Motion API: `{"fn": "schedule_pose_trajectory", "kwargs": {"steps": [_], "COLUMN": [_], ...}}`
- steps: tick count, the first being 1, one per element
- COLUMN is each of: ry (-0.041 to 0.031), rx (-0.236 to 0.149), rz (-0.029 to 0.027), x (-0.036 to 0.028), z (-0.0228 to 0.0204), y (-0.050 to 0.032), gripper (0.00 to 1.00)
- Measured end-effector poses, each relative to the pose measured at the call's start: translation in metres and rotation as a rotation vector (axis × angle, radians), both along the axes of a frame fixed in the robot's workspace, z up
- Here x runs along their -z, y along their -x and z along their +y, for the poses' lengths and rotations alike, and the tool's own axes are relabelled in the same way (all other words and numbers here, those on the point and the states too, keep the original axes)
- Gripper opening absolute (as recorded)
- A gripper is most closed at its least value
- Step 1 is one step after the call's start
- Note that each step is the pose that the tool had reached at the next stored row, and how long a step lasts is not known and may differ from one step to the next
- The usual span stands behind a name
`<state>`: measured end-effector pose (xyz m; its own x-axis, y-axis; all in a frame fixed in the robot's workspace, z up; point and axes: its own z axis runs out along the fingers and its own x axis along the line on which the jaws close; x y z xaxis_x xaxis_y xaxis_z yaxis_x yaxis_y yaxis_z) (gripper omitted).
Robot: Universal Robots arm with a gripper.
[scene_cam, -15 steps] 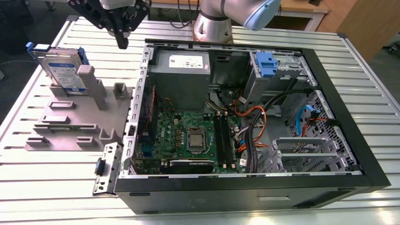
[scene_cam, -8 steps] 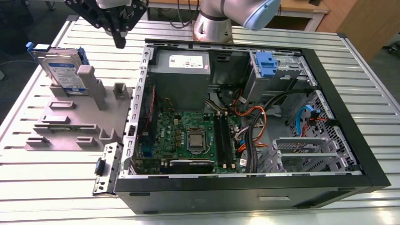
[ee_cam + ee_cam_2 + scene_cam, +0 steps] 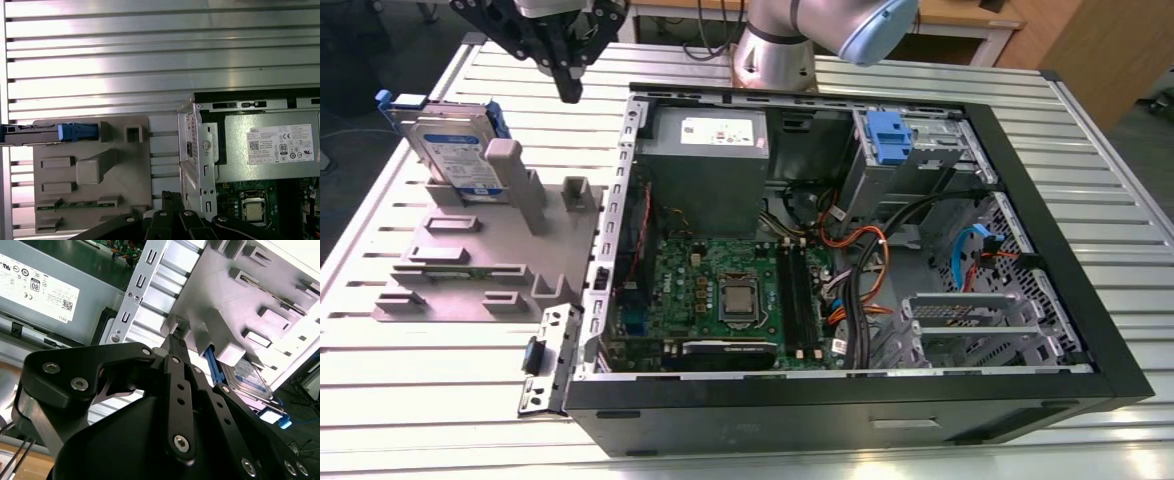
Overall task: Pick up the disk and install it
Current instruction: 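Reach for the disk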
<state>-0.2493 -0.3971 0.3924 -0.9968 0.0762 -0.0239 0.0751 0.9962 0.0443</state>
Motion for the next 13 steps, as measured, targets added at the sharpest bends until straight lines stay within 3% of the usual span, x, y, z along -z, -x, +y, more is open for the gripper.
{"fn": "schedule_pose_trajectory", "kwargs": {"steps": [13], "ry": [0.0001], "rx": [0.0], "rz": [0.0], "x": [0.0], "z": [0.0], "y": [0.0053], "gripper": [0.11]}}
